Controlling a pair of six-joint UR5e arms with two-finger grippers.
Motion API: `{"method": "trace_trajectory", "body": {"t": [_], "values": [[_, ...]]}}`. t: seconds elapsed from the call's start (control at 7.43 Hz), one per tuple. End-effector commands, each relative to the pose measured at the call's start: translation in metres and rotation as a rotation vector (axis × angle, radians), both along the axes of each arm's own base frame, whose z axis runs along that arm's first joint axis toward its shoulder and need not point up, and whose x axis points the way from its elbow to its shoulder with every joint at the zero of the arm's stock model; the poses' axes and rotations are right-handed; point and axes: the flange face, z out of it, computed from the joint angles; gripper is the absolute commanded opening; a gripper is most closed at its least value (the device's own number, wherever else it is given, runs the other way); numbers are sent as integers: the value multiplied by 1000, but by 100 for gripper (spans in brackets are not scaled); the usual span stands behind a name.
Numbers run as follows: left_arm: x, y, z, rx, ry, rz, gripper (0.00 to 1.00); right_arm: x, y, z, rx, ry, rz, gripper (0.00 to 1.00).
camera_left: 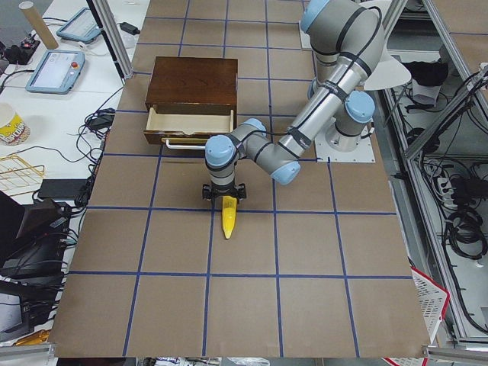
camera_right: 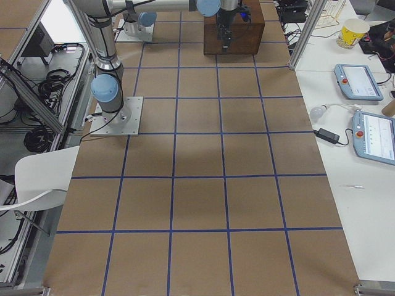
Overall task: Open drawer and put corn inside
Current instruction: 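Lower the left gripper and grasp the yellow corn cob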
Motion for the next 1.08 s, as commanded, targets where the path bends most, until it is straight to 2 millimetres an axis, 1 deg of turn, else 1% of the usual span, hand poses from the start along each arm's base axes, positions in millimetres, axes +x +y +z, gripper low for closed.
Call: {"method": "trace_trajectory", "body": {"t": [0.0,0.27,0.4,0.67,0.81,0.94], "values": [[8,4,-21,23,31,-58,98,0,0,0,-1,0,-1,100],[10,3,-26,20,34,-119,97,0,0,0,1,0,-1,100],[11,2,-36,10,21,-126,97,0,0,0,-1,0,1,100],[10,4,-44,-2,11,-125,94,0,0,0,1,0,-1,100],[9,8,-49,-2,24,-120,91,0,0,0,-1,0,-1,100],[11,8,-49,-28,45,-119,84,0,0,0,-1,0,-1,100]]}}
